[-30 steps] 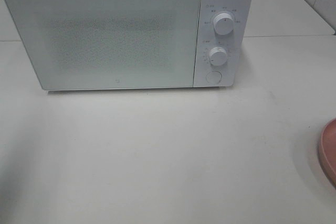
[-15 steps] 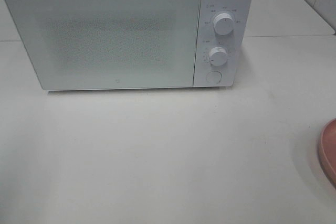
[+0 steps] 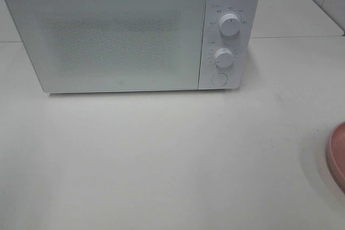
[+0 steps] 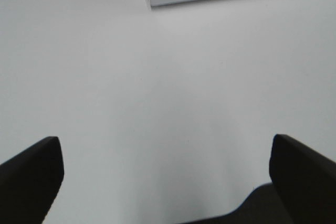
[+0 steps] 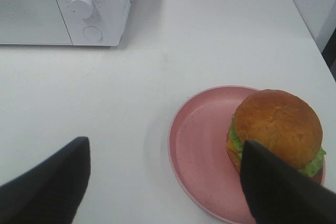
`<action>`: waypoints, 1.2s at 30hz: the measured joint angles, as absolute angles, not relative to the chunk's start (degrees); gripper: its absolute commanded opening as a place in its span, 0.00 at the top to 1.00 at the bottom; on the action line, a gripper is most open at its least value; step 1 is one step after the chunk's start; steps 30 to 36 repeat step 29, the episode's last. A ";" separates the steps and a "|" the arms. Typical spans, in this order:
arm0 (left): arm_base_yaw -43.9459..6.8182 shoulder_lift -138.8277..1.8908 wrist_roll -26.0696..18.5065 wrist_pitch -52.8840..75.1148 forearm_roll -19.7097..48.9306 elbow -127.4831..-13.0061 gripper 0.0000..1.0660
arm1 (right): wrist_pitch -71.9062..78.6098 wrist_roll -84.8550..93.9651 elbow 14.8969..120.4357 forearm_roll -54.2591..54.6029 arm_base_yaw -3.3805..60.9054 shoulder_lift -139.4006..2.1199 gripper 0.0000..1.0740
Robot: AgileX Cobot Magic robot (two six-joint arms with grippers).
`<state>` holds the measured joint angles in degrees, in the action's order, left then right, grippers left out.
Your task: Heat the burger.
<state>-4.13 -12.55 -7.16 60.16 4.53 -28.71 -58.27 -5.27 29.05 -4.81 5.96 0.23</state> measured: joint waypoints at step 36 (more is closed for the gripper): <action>2.06 0.34 -6.99 59.87 5.50 -28.71 0.06 | -58.27 -5.27 29.05 -4.81 5.96 0.23 0.30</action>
